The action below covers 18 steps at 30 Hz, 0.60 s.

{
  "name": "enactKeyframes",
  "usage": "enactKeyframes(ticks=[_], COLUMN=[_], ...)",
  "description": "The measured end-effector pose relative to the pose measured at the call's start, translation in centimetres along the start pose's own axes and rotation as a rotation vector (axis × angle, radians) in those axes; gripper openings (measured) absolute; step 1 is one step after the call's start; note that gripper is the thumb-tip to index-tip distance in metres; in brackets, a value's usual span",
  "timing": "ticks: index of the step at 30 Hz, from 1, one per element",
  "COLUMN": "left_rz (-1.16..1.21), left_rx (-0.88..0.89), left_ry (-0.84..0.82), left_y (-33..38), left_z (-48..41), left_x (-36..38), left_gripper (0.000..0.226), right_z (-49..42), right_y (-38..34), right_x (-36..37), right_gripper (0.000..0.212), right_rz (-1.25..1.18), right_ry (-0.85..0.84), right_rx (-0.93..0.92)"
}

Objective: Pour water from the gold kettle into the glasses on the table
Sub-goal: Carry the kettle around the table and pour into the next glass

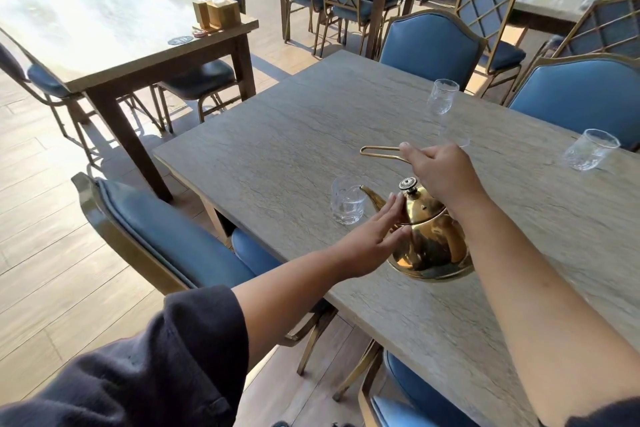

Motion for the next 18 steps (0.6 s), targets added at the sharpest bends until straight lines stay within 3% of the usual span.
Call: enactKeyframes(ticks=[6, 12, 18], left_rz=[-0.041, -0.056, -0.162], left_rx=[-0.008, -0.002, 0.019], left_ry=[-0.040, -0.053, -0.077], left_y=[-0.3, 0.3, 0.7], left_z=[-0.4, -0.7, -1.2], left_x=[0.2, 0.2, 0.2], left_gripper=[0.062, 0.062, 0.061], right_z=[0.8, 2.0, 3.0], right_y=[2.6, 5.4, 7.2], right_x=[-1.0, -1.9, -3.2], right_gripper=[0.055, 0.056, 0.036], right_rz=[-0.167, -0.521, -0.705], right_ry=[0.107, 0.175, 0.258], right_rx=[0.093, 0.231, 0.261])
Point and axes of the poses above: each hand's wrist, its own z-axis away from the middle knuckle, its own x-axis out of the palm, y = z × x, the point moved 8 cm from there along -z, towards the middle knuckle, and after that the axes turned 5 degrees about -z, right-handed, at the moved point
